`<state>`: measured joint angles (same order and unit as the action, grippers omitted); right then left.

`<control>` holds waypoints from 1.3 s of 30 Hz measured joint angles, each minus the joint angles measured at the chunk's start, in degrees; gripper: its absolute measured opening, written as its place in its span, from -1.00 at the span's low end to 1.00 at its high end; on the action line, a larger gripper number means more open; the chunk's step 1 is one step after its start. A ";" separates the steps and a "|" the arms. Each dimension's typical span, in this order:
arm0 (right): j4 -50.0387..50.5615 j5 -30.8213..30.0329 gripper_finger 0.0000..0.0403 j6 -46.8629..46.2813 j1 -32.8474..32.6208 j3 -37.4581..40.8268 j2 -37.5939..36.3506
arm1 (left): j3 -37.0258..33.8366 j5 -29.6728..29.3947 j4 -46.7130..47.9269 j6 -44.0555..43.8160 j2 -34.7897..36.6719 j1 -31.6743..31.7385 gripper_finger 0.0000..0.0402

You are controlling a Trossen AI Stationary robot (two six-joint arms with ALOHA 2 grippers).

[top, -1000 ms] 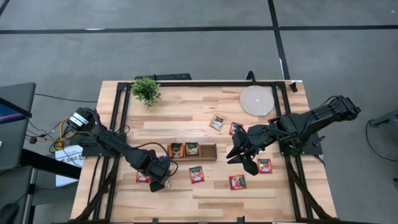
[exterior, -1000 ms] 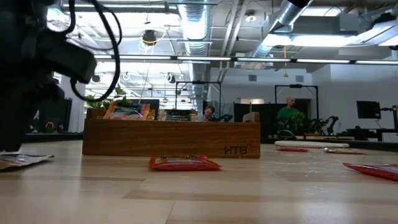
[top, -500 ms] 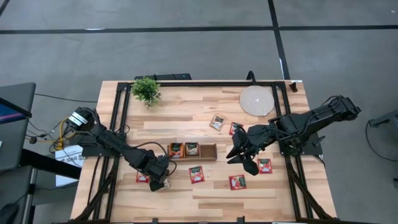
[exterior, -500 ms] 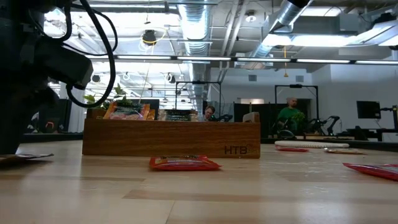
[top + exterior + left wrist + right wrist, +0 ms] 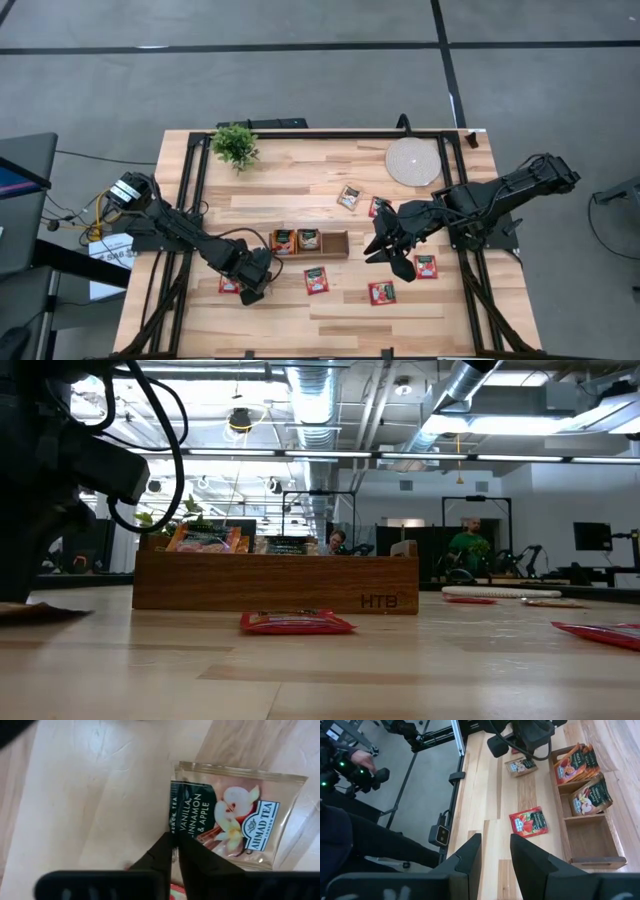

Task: Pick & Place Tea
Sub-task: Put the brown tea bag into the middle section of the wooden organizer

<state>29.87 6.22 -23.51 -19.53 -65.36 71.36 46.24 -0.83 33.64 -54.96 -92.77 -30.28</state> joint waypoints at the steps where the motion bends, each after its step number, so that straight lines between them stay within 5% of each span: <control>1: 0.00 0.00 -0.52 0.00 0.00 0.00 0.01 | 0.00 -0.19 -0.02 0.00 0.00 0.00 -0.96; 14: 0.02 0.00 -0.52 0.13 0.00 0.00 0.00 | 6.89 -1.20 6.72 0.53 -0.30 -0.20 -1.00; 24: 0.06 0.01 -0.52 0.13 0.00 0.00 0.00 | 22.76 -1.45 25.77 4.57 -0.22 -2.01 -1.00; 33: 0.05 0.00 -0.52 0.61 0.00 0.00 0.00 | 40.03 -17.60 28.38 13.61 -0.59 1.41 -1.00; 39: 0.08 0.00 -0.52 1.44 0.00 0.00 0.01 | 43.57 -20.03 26.99 23.30 -4.24 8.20 -1.00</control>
<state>29.95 6.22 -22.06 -19.53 -65.36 71.36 89.80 -20.86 60.64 -31.66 -97.02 -22.08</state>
